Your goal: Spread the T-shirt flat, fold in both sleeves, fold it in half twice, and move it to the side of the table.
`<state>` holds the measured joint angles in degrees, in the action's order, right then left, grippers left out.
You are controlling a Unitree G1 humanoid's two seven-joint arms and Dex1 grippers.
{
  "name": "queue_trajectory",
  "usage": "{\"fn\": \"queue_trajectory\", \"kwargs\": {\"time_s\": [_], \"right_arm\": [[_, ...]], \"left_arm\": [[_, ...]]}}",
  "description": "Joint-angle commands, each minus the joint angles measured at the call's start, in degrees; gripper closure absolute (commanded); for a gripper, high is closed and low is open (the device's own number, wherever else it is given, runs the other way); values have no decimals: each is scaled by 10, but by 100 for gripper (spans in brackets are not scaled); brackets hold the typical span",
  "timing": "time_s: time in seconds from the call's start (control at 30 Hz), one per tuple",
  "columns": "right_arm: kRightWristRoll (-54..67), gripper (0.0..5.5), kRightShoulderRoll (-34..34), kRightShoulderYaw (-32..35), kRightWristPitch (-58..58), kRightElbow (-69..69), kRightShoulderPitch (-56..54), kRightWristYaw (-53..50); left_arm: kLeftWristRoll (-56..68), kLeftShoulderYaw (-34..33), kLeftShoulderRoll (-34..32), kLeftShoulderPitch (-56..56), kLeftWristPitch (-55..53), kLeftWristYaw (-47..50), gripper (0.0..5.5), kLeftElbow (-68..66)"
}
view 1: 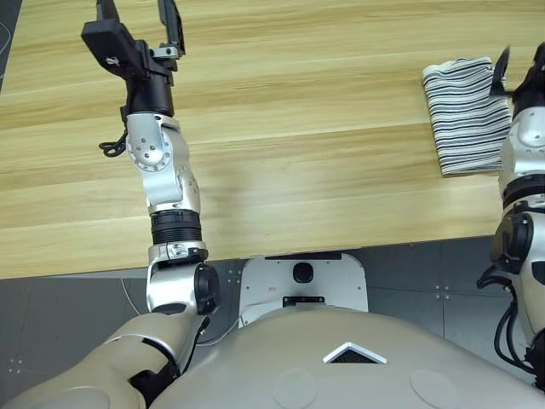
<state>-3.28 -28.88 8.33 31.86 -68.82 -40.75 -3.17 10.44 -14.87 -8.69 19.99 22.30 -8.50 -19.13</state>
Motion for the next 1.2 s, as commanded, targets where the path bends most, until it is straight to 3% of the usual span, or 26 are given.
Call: {"fn": "queue_trajectory", "kwargs": {"time_s": [0.03, 0.17, 0.37, 0.53, 0.67, 0.77, 0.97, 1.2], "right_arm": [[29, 5, 31, 5, 94, 113, 34, 33], [85, 5, 59, 2, 130, 320, 123, 76], [131, 5, 98, -56, -12, 518, 294, 150], [176, 5, 182, -75, -81, 557, 385, 151], [119, 5, 253, -89, -75, 565, 425, 82], [93, 5, 289, -103, -61, 577, 449, 57], [99, 5, 328, -111, -73, 573, 490, 56], [68, 5, 314, -105, -74, 562, 488, 52]], "left_arm": [[17, -27, -28, -29, -21, 4, 145, 47], [23, -42, -41, -86, -36, 2, 145, 131], [72, -55, -56, -175, -78, -34, 145, 203], [63, -49, -52, -211, -66, -45, 145, 187], [78, -23, -22, -219, -82, -48, 145, 192], [40, -8, 23, -228, -68, 5, 145, 179], [-1, 8, 64, -254, -76, 55, 145, 165], [-5, 14, 76, -255, -62, 52, 145, 138]]}}
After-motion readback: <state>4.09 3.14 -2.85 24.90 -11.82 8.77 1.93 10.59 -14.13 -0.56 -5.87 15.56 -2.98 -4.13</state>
